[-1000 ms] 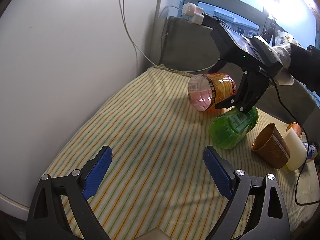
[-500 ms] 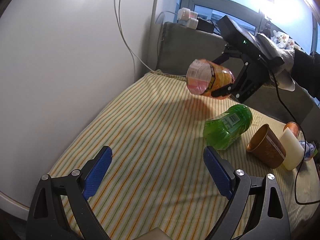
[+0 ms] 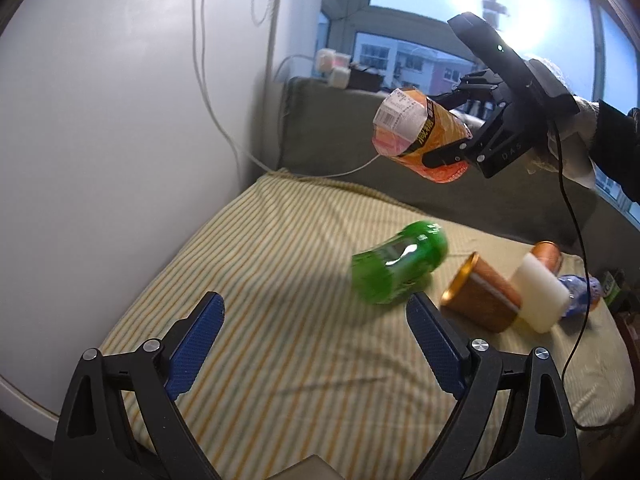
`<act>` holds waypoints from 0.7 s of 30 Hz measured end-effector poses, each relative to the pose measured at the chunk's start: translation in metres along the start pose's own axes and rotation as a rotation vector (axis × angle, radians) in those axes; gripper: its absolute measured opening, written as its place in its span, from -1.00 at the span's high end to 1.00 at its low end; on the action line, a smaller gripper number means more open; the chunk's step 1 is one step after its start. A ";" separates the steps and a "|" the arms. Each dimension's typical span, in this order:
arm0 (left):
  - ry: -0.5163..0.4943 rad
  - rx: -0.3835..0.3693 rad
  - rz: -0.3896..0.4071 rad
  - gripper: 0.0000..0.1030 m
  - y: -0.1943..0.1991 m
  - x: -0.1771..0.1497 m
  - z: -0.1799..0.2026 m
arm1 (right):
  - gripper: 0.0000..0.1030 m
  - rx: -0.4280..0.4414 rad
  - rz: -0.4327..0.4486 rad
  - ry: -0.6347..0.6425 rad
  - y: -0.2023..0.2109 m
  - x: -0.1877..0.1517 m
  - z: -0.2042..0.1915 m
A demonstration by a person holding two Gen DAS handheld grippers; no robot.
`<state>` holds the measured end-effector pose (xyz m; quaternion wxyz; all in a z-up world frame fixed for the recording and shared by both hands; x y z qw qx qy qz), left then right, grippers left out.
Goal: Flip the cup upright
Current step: 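Lift the orange bottle with the right gripper and rotate it upright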
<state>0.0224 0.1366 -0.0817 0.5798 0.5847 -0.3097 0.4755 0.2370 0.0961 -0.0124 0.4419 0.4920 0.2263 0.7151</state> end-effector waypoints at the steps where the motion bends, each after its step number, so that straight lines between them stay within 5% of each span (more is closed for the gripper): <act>1: -0.006 -0.007 0.006 -0.80 0.004 0.001 0.004 | -0.84 -0.010 0.001 -0.006 0.007 0.000 -0.001; 13: -0.084 -0.108 0.050 -0.80 0.039 0.001 0.048 | -0.84 -0.131 0.052 -0.247 0.115 -0.036 -0.030; 21: -0.127 -0.157 0.064 -0.80 0.050 -0.005 0.070 | -0.84 -0.165 0.068 -0.625 0.149 -0.102 -0.070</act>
Point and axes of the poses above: each gripper's, at about its wrist camera, not at the fingertips, and y roughly against the way its jaws point, z to its right, x to its top, the point moved 5 cm from there along -y, roughly the way its jaws point, and after that the axes turned 11 degrees about z, right-handed, at the moved point
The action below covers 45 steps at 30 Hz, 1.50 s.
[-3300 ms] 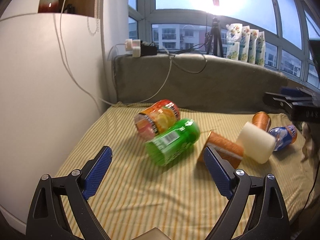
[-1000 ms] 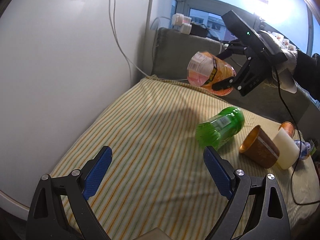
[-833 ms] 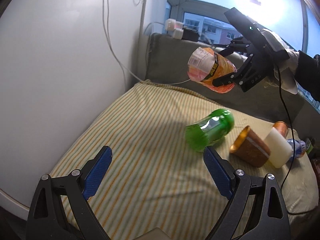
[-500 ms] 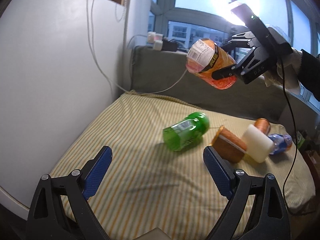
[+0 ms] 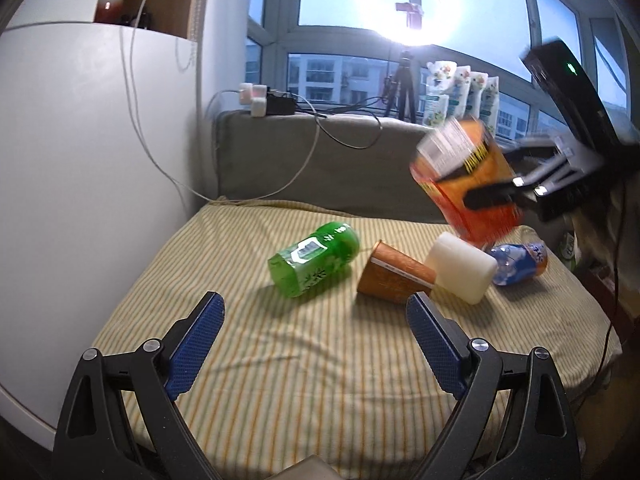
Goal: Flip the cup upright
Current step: 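Lift the orange bottle with the right gripper and rotate it upright, then lower the bottle standing onto the bed and open the right gripper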
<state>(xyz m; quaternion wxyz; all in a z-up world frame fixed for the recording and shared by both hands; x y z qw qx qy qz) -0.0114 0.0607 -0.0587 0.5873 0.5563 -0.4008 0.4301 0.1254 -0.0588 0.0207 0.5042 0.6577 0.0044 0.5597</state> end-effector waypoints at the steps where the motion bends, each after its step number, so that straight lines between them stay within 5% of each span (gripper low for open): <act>1: 0.001 -0.008 -0.004 -0.80 -0.001 0.000 0.002 | -0.84 -0.003 -0.002 -0.059 0.002 -0.009 0.002; 11: -0.005 -0.046 -0.046 -0.80 -0.011 -0.006 0.018 | -0.84 0.139 -0.100 -0.626 -0.011 -0.101 0.009; 18: 0.015 -0.074 -0.082 -0.80 -0.018 -0.009 0.024 | -0.84 0.231 -0.170 -0.831 -0.022 -0.131 -0.004; 27: 0.021 -0.095 -0.107 -0.80 -0.023 -0.010 0.031 | -0.86 0.215 -0.168 -0.890 -0.030 -0.140 -0.004; 45: 0.108 -0.130 -0.155 -0.80 -0.027 -0.011 0.033 | -0.89 0.180 -0.074 -0.803 0.000 -0.128 0.000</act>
Point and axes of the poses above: each gripper's, at about its wrist camera, not at the fingertips, and y roughly against the way its jaws point, z to its right, x to its top, the point moved 5 cm from there along -y, roughly the way its jaws point, and after that the axes turned 11 degrees about z, right-handed, at the moved point
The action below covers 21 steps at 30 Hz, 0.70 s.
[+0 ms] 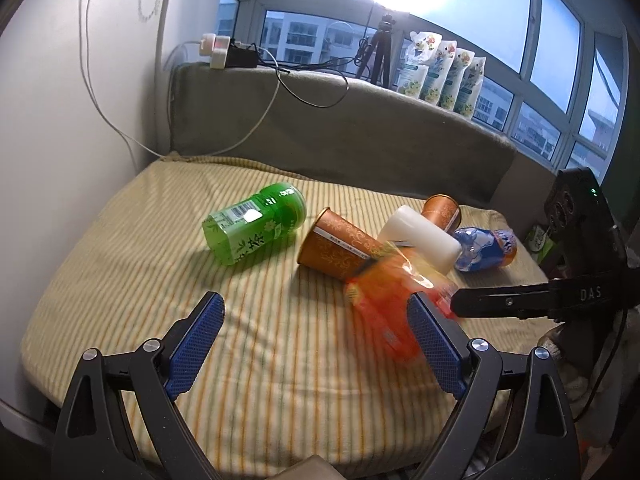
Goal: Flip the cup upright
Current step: 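Lower the bottle standing onto the bed and open the right gripper, then move the left tool to the standing orange bottle and close on it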
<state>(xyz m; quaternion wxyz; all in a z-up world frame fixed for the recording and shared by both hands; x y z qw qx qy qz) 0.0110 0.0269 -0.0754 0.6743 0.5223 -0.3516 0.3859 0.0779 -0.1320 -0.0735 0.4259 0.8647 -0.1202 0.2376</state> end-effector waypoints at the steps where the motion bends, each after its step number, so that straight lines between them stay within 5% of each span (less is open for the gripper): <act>1: 0.015 -0.010 -0.007 -0.80 -0.001 0.000 0.000 | -0.89 0.002 0.010 0.006 0.004 0.000 0.000; 21: 0.259 -0.184 -0.165 -0.80 -0.032 0.006 0.022 | -0.89 -0.280 0.322 0.136 0.107 -0.013 0.023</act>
Point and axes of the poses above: each gripper's, at about its wrist camera, not at the fingertips, and y roughly against the way its jaws point, z to its right, x to its top, the point moved 5 cm from there along -y, roughly the way its jaws point, and after that the axes turned 11 degrees about z, right-handed, at the moved point
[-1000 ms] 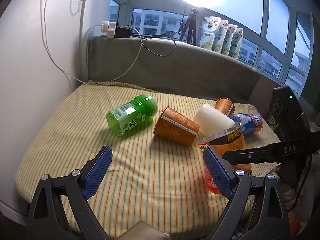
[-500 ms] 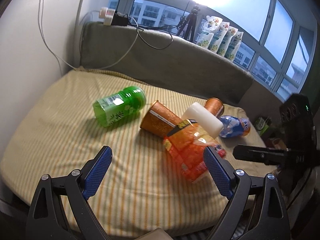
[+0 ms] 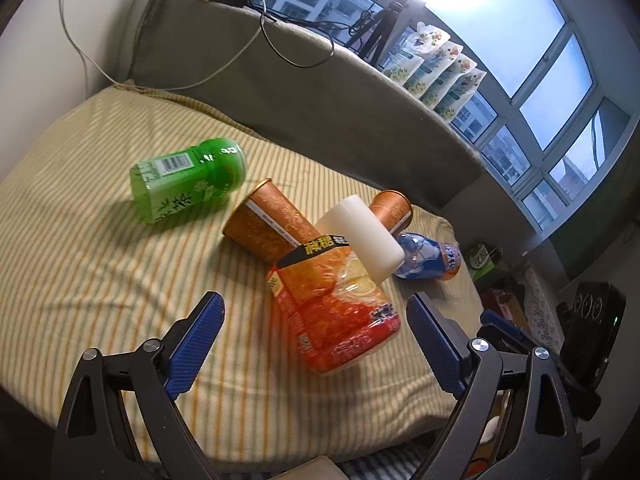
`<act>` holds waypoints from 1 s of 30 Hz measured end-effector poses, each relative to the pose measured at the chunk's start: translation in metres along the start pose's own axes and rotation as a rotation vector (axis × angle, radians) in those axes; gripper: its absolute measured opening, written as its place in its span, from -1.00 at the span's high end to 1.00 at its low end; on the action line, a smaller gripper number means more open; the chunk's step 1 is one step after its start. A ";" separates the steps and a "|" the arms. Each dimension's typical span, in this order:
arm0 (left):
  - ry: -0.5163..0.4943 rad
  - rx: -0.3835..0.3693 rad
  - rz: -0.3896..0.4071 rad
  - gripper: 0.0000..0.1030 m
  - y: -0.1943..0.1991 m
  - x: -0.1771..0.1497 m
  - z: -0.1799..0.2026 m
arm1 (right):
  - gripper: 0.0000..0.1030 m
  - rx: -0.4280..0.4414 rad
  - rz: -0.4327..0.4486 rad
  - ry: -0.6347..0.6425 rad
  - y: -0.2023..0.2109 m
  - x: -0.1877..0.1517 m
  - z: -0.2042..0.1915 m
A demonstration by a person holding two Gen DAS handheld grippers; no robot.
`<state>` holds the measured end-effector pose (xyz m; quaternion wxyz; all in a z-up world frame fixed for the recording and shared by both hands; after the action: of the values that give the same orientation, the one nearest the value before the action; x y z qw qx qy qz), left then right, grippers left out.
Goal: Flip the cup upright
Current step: 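Move the left tool to the standing orange bottle and close on it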
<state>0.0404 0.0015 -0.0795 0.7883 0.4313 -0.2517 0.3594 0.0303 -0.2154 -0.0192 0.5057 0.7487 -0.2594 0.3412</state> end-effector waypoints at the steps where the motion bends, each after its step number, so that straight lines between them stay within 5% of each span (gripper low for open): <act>1: 0.001 -0.002 -0.007 -0.80 -0.002 0.000 0.002 | -0.89 -0.007 0.006 -0.006 0.003 0.000 0.004; 30: 0.155 -0.070 -0.143 -0.80 -0.039 -0.003 0.004 | -0.89 -0.097 0.055 -0.054 0.021 -0.007 0.039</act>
<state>0.0683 -0.0177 -0.0989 0.8435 0.3915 -0.1711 0.3256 0.0200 -0.2586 -0.0226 0.5246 0.7249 -0.3094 0.3218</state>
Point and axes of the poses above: each gripper's, at about its wrist camera, not at the fingertips, and y roughly against the way its jaws point, z to its right, x to its top, the point moved 5 cm from there along -y, roughly the way its jaws point, and after that the axes turned 11 degrees about z, right-handed, at the moved point
